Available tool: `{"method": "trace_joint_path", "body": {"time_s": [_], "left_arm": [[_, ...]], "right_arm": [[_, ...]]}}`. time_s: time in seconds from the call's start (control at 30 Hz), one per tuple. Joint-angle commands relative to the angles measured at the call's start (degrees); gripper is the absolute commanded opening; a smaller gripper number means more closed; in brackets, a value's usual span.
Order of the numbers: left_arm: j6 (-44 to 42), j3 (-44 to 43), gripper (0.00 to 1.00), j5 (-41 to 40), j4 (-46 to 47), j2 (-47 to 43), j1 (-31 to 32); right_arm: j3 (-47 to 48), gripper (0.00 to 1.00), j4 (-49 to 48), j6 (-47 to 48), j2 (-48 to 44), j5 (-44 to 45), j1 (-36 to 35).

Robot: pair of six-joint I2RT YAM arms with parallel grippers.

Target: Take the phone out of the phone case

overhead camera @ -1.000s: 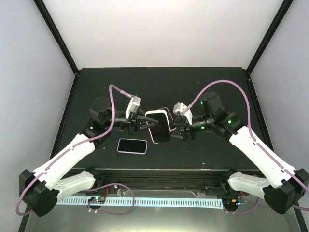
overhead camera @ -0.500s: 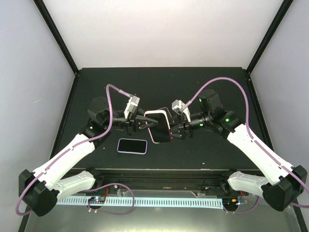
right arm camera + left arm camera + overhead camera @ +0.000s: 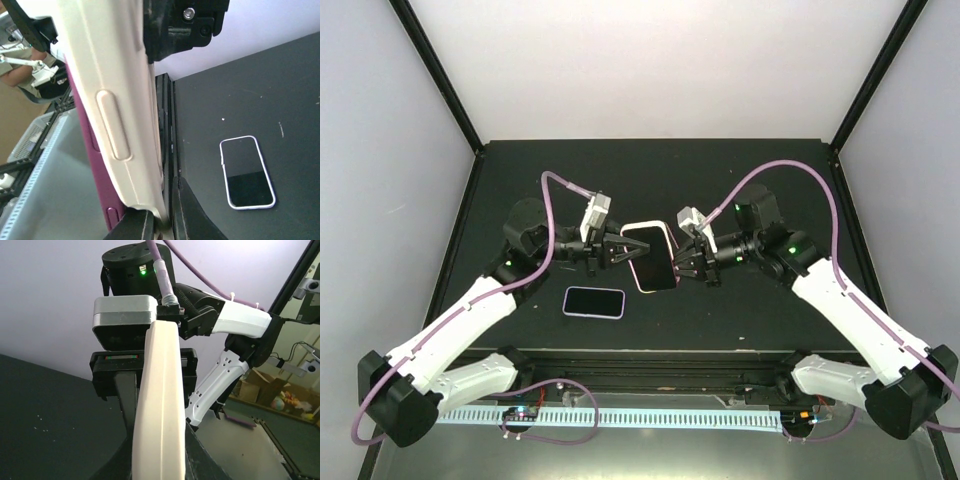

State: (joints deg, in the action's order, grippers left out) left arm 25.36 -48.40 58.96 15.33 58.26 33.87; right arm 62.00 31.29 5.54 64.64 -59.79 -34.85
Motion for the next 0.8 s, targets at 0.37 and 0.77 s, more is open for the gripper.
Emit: {"method": "trace_joint_path", "body": {"time_s": [0.37,0.77], "left_arm": [[-2.0,-0.6,0.89,-18.5,-10.2,-2.5,-4.8],[-8.8,-0.2,0.9,-69.7,-22.8,-3.8,20.7]], "right_arm": [[-13.9,0.01,-11.7,-7.8,-9.5,11.8,2.9],[-17.7,0.01,-1.6,-23.8,-17.1,39.2,11.3]]}}
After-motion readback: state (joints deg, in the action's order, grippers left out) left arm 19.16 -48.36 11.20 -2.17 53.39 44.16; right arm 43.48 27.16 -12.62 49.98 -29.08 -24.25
